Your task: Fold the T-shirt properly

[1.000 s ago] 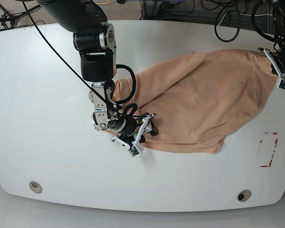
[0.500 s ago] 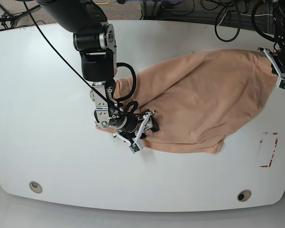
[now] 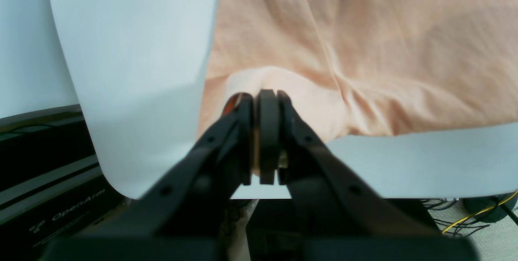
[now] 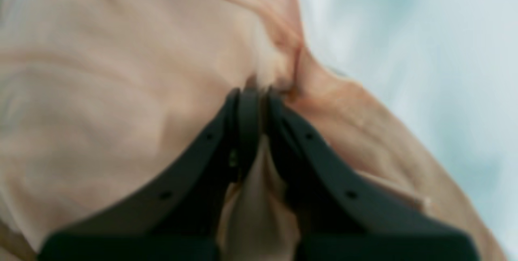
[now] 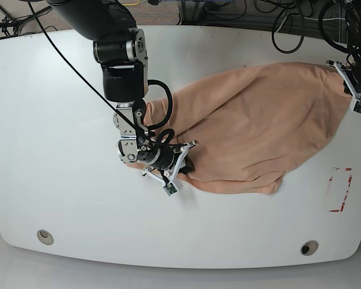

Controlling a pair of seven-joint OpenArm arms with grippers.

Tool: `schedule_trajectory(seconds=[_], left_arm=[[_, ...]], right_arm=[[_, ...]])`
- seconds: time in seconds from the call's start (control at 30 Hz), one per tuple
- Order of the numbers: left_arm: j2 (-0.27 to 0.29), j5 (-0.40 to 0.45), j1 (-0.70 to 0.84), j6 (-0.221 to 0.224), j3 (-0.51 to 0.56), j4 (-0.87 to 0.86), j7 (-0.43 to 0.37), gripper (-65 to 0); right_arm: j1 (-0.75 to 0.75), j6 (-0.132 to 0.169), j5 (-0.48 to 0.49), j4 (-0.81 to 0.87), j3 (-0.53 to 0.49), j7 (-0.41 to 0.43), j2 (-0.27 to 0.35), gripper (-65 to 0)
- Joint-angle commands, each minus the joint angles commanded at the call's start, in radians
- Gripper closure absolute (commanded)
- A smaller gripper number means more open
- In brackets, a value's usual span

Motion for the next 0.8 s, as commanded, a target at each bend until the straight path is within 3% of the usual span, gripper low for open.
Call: schedule_trajectory(seconds=[0.27,0.67,0.8], left_arm=[[-0.003,0.000,0.000,0.000,0.000,0.000,0.000,0.0],[-0.005,-0.002,-0.032,-0.002,0.002,0.002,0.002,0.0],[-0.005,-0.002,-0.044,-0.002,0.002,0.002,0.003,0.0]], right_arm=[[-0.086,0.000,0.000,0.302,-0.002,-0.157,0.002,0.0],[-0.198,0.000,0.000,0.519,-0.002,-0.247,0.025,0.0],[-0.203,0.000,0.000,0.456,-0.011,-0.250,0.026,0.0]])
